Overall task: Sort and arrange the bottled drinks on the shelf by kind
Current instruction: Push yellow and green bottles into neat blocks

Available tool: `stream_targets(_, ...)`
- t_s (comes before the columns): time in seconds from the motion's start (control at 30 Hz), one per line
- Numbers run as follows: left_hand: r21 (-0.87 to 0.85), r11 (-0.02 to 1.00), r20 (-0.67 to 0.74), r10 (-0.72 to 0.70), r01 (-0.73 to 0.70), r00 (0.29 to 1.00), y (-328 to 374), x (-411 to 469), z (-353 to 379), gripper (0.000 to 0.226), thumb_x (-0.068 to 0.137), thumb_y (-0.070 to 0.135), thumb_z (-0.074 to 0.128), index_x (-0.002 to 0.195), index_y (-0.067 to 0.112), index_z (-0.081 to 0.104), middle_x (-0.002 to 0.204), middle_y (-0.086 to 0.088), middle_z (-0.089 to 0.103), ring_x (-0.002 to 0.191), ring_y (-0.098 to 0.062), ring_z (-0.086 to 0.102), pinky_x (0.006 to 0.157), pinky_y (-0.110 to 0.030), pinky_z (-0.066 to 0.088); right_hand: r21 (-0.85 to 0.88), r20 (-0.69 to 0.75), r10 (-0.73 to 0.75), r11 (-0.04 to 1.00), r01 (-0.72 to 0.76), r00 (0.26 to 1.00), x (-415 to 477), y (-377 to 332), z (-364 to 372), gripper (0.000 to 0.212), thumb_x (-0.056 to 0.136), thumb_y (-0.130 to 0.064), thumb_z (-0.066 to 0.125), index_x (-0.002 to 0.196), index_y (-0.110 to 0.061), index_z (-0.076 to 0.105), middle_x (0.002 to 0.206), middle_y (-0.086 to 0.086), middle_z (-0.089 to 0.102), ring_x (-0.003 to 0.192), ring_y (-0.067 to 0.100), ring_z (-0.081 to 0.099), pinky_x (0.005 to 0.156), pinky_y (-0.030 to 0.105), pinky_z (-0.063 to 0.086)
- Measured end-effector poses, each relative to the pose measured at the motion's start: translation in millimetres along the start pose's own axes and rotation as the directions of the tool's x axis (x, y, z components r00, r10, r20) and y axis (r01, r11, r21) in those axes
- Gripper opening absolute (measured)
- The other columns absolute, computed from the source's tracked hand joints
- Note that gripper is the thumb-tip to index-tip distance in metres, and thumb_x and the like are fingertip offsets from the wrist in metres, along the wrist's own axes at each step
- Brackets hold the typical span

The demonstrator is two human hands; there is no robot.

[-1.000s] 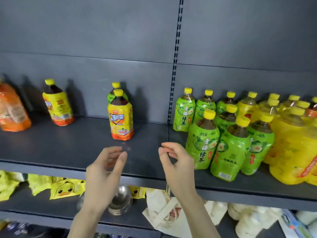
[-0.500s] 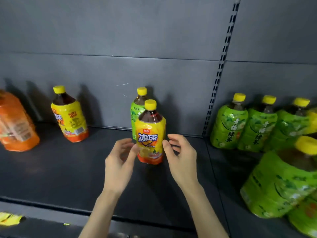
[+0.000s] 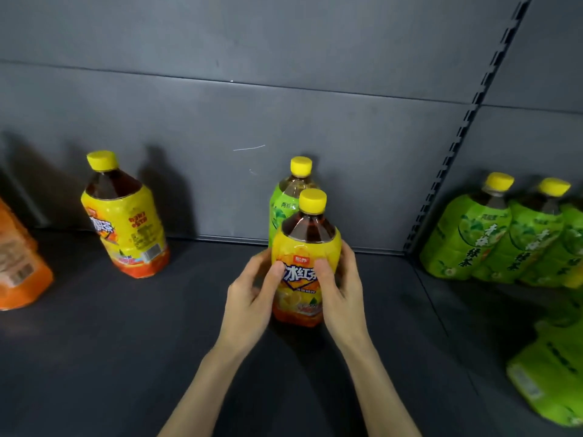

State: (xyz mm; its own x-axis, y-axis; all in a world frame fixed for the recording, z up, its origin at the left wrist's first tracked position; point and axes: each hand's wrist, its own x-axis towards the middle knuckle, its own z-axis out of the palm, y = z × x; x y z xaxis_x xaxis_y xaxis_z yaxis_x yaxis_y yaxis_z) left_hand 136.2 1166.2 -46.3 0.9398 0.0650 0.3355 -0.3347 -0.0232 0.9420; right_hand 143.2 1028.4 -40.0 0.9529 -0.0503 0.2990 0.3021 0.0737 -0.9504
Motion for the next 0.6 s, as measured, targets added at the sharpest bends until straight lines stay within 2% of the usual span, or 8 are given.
stream_targets(0.1, 0.009, 1.000, 0.007, 0.016, -0.016, 1.000, -2, -1, -35, 0.032, 0.089, 0.041, 0.052, 0.117, 0.029, 0.059, 0.109, 0.019, 0.068, 0.103, 0.001, 0.063, 0.074, -0.009, 0.049, 0.011, -0.031, -0.019, 1.000, 0.020, 0.999, -6, 3, 35, 0.043, 0.079, -0.056, 0.061, 0.120, -0.056, 0.049, 0.119, -0.020, 0.063, 0.111, 0.008, 0.062, 0.083, 0.028, 0.056)
stream_targets(0.23, 0.020, 1.000, 0.015, 0.015, -0.015, 1.000, -2, -2, -89, 0.034, 0.087, 0.044, 0.051, 0.118, 0.030, 0.059, 0.111, 0.020, 0.067, 0.105, 0.001, 0.062, 0.076, -0.010, 0.049, 0.006, -0.076, -0.040, 0.999, 0.040, 0.996, -14, 9, 92, 0.050, 0.080, -0.053, 0.060, 0.129, -0.047, 0.047, 0.125, -0.013, 0.061, 0.117, 0.013, 0.060, 0.094, 0.043, 0.053)
stream_targets(0.3, 0.029, 0.999, -0.004, 0.021, -0.021, 1.000, -4, -5, -114, 0.033, 0.087, 0.045, 0.052, 0.115, 0.031, 0.060, 0.111, 0.016, 0.068, 0.105, 0.000, 0.062, 0.076, -0.010, 0.049, -0.018, -0.078, -0.047, 0.999, 0.046, 0.996, -18, 10, 117, 0.050, 0.080, -0.054, 0.059, 0.129, -0.048, 0.046, 0.127, -0.013, 0.059, 0.118, 0.011, 0.058, 0.096, 0.044, 0.052)
stream_targets(0.4, 0.113, 0.994, -0.129, 0.025, -0.011, 0.991, -6, -6, -148, 0.034, 0.084, 0.047, 0.052, 0.112, 0.030, 0.058, 0.111, 0.010, 0.063, 0.105, 0.000, 0.059, 0.076, -0.010, 0.049, -0.026, -0.106, -0.044, 0.999, 0.041, 0.993, -22, 13, 143, 0.056, 0.081, -0.054, 0.059, 0.133, -0.042, 0.043, 0.129, -0.011, 0.058, 0.120, 0.009, 0.056, 0.098, 0.042, 0.051)
stream_targets(0.5, 0.175, 0.984, -0.334, 0.030, 0.031, 0.942, -8, 1, -180, 0.047, 0.080, 0.048, 0.057, 0.120, 0.026, 0.047, 0.119, 0.007, 0.045, 0.106, 0.003, 0.050, 0.081, -0.011, 0.046, -0.031, -0.160, -0.039, 0.999, 0.034, 0.986, -24, 15, 155, 0.062, 0.084, -0.051, 0.059, 0.140, -0.032, 0.041, 0.128, -0.011, 0.059, 0.117, 0.008, 0.058, 0.096, 0.039, 0.053)
stream_targets(0.53, 0.212, 0.975, -0.382, 0.023, 0.063, 0.924, -9, 7, -189, 0.058, 0.081, 0.047, 0.060, 0.130, 0.020, 0.042, 0.127, 0.002, 0.039, 0.115, -0.003, 0.045, 0.090, -0.017, 0.044, -0.027, -0.170, -0.038, 0.999, 0.034, 0.985, -24, 15, 156, 0.063, 0.083, -0.053, 0.058, 0.139, -0.031, 0.042, 0.126, -0.011, 0.060, 0.116, 0.008, 0.059, 0.094, 0.037, 0.054)
stream_targets(0.6, 0.309, 0.940, -0.438, 0.005, 0.145, 0.899, -15, 26, -206, 0.079, 0.082, 0.044, 0.064, 0.144, 0.010, 0.028, 0.144, -0.011, 0.028, 0.133, -0.024, 0.030, 0.107, -0.038, 0.034, -0.018, -0.173, -0.042, 0.999, 0.039, 0.984, -25, 14, 158, 0.058, 0.082, -0.054, 0.058, 0.135, -0.035, 0.044, 0.122, -0.015, 0.062, 0.113, 0.006, 0.061, 0.088, 0.029, 0.056)
